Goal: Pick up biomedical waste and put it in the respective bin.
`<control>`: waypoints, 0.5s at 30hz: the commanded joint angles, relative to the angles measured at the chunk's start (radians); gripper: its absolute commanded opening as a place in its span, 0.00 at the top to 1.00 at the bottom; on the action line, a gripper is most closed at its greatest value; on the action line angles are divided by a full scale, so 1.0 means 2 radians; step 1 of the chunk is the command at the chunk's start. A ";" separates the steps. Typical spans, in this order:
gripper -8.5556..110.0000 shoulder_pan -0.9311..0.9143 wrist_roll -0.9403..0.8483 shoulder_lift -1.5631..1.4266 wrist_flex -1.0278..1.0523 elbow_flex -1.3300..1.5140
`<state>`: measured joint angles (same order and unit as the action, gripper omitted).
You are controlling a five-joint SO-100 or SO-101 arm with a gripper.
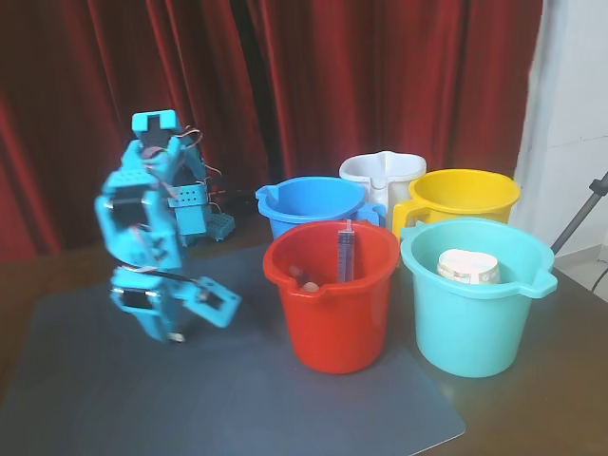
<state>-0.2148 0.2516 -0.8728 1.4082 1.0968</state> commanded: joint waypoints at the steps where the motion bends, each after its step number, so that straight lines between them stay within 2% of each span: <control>1: 0.93 -0.001 0.002 -0.015 0.035 -0.038; 9: 0.93 0.004 0.031 -0.022 0.125 -0.123; 15: 0.93 0.025 0.074 -0.022 0.216 -0.250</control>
<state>-0.1917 0.3682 -0.8713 1.6030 0.6964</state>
